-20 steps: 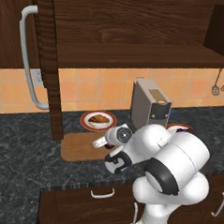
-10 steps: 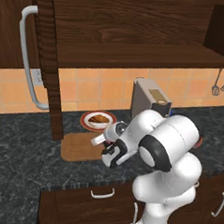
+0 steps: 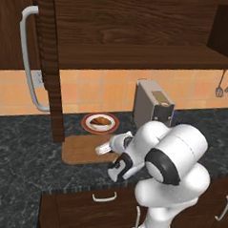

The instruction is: From the different types of pastries on the counter, select a croissant and place it on the cutting board. Then retrieve a jar of jam from the cabinet and place it alongside the croissant on the cutting board.

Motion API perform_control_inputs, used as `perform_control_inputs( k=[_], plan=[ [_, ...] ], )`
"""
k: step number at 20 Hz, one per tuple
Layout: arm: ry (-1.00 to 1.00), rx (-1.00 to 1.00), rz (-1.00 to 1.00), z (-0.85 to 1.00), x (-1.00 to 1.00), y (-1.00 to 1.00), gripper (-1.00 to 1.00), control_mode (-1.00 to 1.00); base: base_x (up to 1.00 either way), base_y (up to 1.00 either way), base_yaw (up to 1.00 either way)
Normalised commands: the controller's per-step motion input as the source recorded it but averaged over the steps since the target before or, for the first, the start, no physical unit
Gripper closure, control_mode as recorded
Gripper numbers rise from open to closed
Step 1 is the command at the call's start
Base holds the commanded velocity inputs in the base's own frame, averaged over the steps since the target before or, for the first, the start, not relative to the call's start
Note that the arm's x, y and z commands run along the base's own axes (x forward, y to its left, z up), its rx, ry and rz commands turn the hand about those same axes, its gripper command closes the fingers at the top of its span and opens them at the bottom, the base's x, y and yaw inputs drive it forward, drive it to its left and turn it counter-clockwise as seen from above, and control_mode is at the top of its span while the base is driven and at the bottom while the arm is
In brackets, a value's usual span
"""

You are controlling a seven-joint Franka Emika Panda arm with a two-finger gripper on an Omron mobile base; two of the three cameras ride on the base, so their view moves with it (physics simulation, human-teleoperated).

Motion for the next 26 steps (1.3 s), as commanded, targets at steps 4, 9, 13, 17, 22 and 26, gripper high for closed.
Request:
perform_control_inputs(
  k=[4, 9, 13, 17, 22, 26],
  plan=[
    [0.20, -0.09, -0.22, 0.73, 0.78, 0.02, -1.00, -1.00, 0.00, 0.00, 0.00],
    [0.20, -0.06, -0.27, 0.76, 0.06, -0.19, -1.00, -1.00, 0.00, 0.00, 0.00],
    [0.07, 0.00, 0.00, 0.00, 0.33, 0.00, -1.00, -1.00, 0.00, 0.00, 0.00],
    [0.01, 0.01, 0.03, -0.02, 0.24, -0.29, -1.00, -1.00, 0.00, 0.00, 0.00],
    [-0.07, 0.00, 0.13, -0.16, 0.61, -0.11, -1.00, -1.00, 0.00, 0.00, 0.00],
    [-0.14, -0.02, 0.18, -0.19, 0.84, -0.08, -1.00, -1.00, 0.00, 0.00, 0.00]
  ],
)
